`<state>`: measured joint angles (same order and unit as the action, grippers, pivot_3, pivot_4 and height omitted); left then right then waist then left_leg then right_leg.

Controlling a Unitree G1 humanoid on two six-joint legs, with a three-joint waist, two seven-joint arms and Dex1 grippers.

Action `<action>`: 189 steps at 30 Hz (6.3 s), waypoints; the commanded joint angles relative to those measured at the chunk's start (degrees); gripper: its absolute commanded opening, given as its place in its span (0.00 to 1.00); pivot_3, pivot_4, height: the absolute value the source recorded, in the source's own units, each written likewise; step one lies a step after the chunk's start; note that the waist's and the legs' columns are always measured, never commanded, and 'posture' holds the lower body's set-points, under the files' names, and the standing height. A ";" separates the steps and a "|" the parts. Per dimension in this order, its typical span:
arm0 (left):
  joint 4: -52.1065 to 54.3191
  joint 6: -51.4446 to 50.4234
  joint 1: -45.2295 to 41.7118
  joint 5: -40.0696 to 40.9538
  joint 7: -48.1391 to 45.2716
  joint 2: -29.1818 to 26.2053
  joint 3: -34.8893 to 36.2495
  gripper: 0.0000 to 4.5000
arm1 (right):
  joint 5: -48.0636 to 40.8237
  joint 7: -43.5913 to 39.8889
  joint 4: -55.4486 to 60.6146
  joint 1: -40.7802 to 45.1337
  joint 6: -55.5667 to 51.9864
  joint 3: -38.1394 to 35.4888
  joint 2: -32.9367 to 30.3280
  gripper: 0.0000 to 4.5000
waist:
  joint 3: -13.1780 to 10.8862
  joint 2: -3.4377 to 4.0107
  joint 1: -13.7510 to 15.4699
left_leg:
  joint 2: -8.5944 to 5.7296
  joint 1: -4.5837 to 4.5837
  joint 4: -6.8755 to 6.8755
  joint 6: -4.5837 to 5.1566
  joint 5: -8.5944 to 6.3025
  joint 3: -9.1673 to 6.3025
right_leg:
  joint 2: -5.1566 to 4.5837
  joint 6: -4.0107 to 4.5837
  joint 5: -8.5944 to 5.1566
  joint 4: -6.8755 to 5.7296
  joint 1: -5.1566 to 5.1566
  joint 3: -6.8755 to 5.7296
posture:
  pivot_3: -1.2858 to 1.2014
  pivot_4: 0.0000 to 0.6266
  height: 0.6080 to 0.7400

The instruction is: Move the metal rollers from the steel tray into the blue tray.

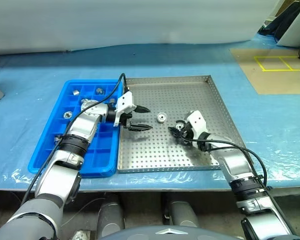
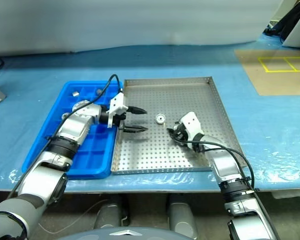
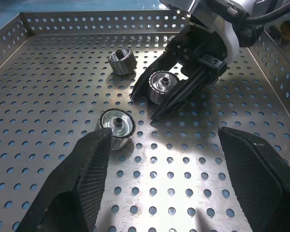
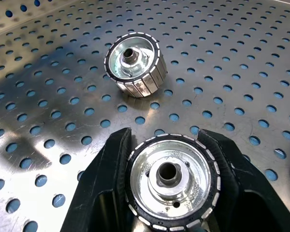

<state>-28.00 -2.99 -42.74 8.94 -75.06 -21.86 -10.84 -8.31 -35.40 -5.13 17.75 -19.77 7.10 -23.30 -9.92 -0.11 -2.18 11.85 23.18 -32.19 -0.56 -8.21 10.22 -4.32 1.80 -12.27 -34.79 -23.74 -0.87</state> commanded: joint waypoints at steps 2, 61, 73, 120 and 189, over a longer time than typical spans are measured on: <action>8.08 -3.43 1.87 2.32 -0.88 -2.29 0.77 0.83 | -2.04 -0.75 7.05 1.95 -4.73 -2.06 -1.36 0.39 | -0.01 0.02 0.01 | 0.00 0.02 0.04 0.00 0.00 0.00 | 0.00 0.00 0.00 0.00 -0.05 0.00 | 0.36 0.24 1.00; 31.88 -15.75 18.37 11.38 14.64 -16.26 8.26 0.83 | 0.50 -9.02 -0.45 15.82 -3.57 2.38 7.89 0.75 | -0.04 0.05 5.92 | 0.10 -0.04 0.90 -1.25 0.78 -0.22 | 0.11 0.26 -0.18 -0.69 -0.57 -0.34 | 0.45 0.24 1.00; 25.43 -12.26 14.25 9.48 11.85 -13.72 5.96 0.83 | 0.67 -0.10 -1.66 11.26 -1.01 -1.64 7.08 0.75 | -0.04 0.05 3.35 | 0.09 -0.11 0.86 -1.19 0.75 -0.19 | 0.12 0.26 -0.18 -0.73 -0.56 -0.27 | 0.43 0.24 1.00; 42.16 -20.57 39.23 18.68 13.12 -28.57 31.03 0.83 | 0.98 -17.33 -16.24 30.39 2.94 12.32 19.62 0.40 | -0.08 -0.01 6.18 | 0.17 0.05 0.93 -0.95 0.59 -0.22 | 0.10 0.35 -0.23 -0.60 -0.60 -0.47 | 0.59 0.24 1.00; 15.79 -10.40 8.26 10.04 8.63 -8.42 4.88 0.83 | 4.14 4.56 1.40 12.26 -9.83 -10.71 -1.09 0.89 | 0.00 -0.15 2.55 | 0.16 -0.09 0.59 -0.98 0.64 -0.17 | 0.22 0.33 -0.23 -0.92 -0.56 -0.22 | 0.39 0.24 1.00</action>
<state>-12.65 -14.56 -33.62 19.13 -66.01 -30.24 -6.23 -2.93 -31.42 -5.59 30.56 -29.44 -2.09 -24.26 -9.92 -0.25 0.37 12.01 23.09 -31.69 -1.49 -7.60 10.04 -4.12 2.13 -12.51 -35.71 -24.25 -1.09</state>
